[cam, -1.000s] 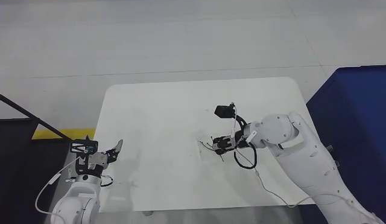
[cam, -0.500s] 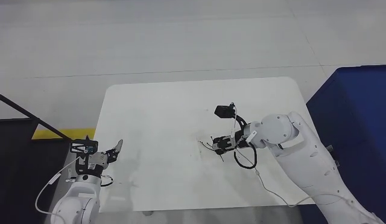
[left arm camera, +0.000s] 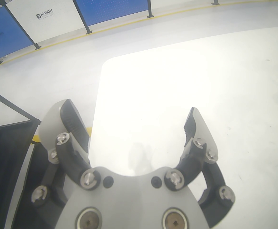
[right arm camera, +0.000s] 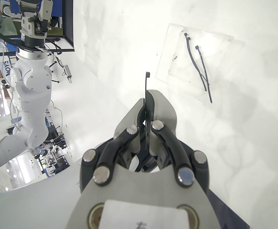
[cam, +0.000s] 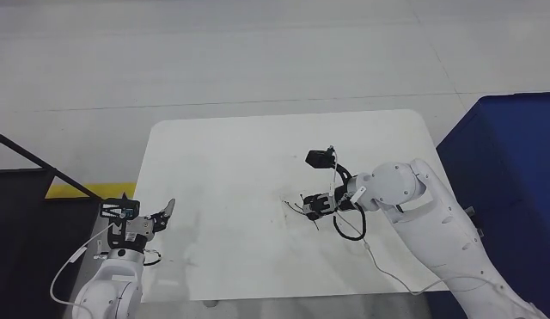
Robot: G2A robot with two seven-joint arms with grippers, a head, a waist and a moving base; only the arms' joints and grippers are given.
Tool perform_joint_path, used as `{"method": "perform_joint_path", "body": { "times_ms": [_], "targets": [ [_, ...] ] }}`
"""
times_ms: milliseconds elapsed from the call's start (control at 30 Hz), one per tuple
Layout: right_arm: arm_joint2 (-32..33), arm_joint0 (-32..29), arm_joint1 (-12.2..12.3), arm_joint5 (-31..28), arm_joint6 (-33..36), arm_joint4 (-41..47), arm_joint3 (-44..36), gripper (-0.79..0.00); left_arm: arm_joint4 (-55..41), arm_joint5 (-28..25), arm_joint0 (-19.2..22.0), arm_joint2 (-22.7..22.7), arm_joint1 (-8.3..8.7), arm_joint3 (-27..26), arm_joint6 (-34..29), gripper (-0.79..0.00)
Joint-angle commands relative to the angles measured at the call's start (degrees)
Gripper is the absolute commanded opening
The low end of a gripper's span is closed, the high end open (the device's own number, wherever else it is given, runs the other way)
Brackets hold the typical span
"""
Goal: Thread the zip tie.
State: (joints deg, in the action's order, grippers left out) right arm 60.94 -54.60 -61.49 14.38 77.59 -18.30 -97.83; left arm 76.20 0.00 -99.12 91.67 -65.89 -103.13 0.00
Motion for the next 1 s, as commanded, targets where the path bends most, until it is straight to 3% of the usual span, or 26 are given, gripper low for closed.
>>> {"method": "perform_joint_path", "body": {
  "times_ms": [0, 967],
  "targets": [
    [0.00, 0.00, 0.00, 0.00, 0.00, 0.00, 0.00, -0.785, 0.00, 0.00, 0.00, 0.00, 0.00, 0.00, 0.00, 0.000],
    [-0.40, -0.44, 0.01, -1.10, -0.71, -0.41, -0.38, -0.785, 0.00, 0.00, 0.00, 0.00, 0.00, 0.00, 0.00, 0.000]
  ]
}}
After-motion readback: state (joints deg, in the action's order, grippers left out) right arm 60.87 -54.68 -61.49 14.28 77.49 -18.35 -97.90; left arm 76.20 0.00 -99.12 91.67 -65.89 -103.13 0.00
